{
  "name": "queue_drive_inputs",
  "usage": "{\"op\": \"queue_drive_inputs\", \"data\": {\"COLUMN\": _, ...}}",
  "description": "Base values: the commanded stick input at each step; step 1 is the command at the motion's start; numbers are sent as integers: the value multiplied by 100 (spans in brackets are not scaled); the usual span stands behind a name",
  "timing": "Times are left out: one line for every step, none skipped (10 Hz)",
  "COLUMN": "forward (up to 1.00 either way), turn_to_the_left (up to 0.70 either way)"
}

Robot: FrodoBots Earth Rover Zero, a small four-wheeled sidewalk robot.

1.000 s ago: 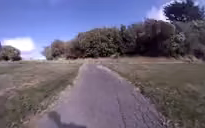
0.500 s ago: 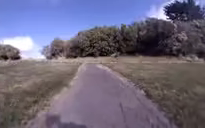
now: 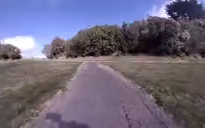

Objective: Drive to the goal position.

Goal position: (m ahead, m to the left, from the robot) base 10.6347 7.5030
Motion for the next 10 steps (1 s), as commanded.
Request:
{"op": "queue_drive_inputs", "data": {"forward": 70, "turn_to_the_left": 0}}
{"op": "queue_drive_inputs", "data": {"forward": 70, "turn_to_the_left": 0}}
{"op": "queue_drive_inputs", "data": {"forward": 70, "turn_to_the_left": 0}}
{"op": "queue_drive_inputs", "data": {"forward": 70, "turn_to_the_left": 0}}
{"op": "queue_drive_inputs", "data": {"forward": 50, "turn_to_the_left": 0}}
{"op": "queue_drive_inputs", "data": {"forward": 17, "turn_to_the_left": 0}}
{"op": "queue_drive_inputs", "data": {"forward": 0, "turn_to_the_left": 0}}
{"op": "queue_drive_inputs", "data": {"forward": 0, "turn_to_the_left": 0}}
{"op": "queue_drive_inputs", "data": {"forward": 0, "turn_to_the_left": 0}}
{"op": "queue_drive_inputs", "data": {"forward": 0, "turn_to_the_left": 0}}
